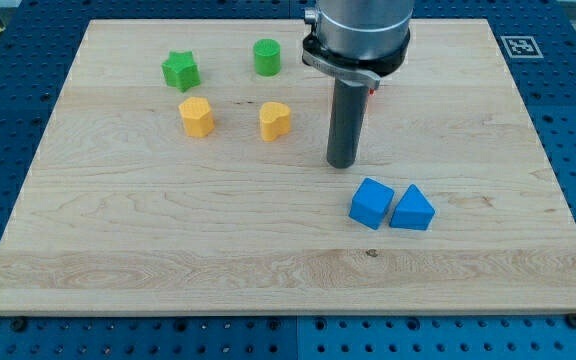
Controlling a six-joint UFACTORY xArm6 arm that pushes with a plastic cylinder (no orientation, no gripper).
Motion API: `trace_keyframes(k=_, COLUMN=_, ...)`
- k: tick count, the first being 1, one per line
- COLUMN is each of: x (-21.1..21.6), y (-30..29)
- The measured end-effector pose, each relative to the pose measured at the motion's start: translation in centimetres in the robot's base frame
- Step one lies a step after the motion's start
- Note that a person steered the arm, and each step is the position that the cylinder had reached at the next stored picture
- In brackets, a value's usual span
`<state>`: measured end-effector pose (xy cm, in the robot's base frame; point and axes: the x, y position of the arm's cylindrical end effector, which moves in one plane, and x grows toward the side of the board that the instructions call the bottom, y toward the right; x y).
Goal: Push the yellow heart towards the yellow hexagon
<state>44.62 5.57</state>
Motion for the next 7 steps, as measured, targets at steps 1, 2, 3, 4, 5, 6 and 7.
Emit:
trace_keyframes(k=1, x=-2.9, y=0.0)
trace_keyframes(k=2, x=-3.7, y=-1.4)
trace_keyframes(k=3, x=-3.7, y=-5.4)
trace_keyframes(k=4, x=-3.7, y=-7.4)
trace_keyframes(k=5, x=-3.7, y=-6.5)
trace_keyframes(k=6, x=-4.1, y=-4.3)
trace_keyframes(k=7, x=-5.7, y=-3.9)
